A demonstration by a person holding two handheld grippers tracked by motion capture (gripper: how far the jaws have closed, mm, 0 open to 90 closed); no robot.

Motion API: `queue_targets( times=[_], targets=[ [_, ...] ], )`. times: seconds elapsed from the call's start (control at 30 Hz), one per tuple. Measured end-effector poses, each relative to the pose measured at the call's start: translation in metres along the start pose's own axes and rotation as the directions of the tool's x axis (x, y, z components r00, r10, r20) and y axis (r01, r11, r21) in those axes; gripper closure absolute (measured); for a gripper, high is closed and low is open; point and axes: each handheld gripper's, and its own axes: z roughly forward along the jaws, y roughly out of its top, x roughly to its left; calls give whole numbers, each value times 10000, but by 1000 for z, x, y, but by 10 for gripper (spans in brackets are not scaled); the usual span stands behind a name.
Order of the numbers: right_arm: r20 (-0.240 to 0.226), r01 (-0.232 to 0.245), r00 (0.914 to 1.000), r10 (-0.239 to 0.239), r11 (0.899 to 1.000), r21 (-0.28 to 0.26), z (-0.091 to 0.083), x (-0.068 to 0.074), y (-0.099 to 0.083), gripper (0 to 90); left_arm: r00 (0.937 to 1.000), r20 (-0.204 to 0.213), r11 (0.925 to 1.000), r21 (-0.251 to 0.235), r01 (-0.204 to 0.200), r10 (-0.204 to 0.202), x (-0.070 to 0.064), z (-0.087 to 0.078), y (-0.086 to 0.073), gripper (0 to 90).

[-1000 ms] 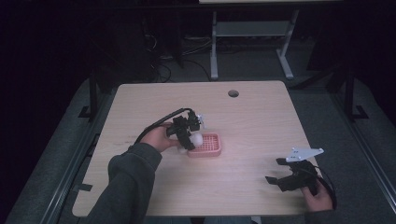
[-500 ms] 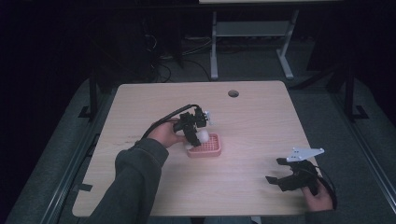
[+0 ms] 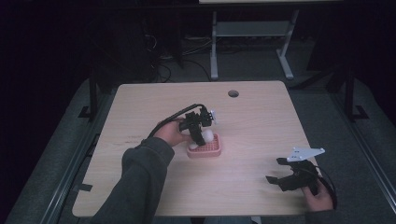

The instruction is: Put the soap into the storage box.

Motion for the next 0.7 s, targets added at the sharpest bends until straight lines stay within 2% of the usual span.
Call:
queue_targets(
  times=[0.17,0.23,0.3,0.7],
  targets=[
    [-20,68,10000,-68,10000,40,1,0,0,143,10000,24,10000,70,-5,5,0,4,3,499],
    [-17,47,10000,-47,10000,38,1,0,0,143,9999,-7,9997,206,-140,140,1,7,5,499],
    [-6,25,10000,-25,10000,34,0,0,0,143,10000,26,9998,201,-23,22,1,10,6,498],
    [-18,62,10000,-62,10000,35,0,0,0,143,9999,84,9981,607,-83,78,4,21,9,497]
  ],
)
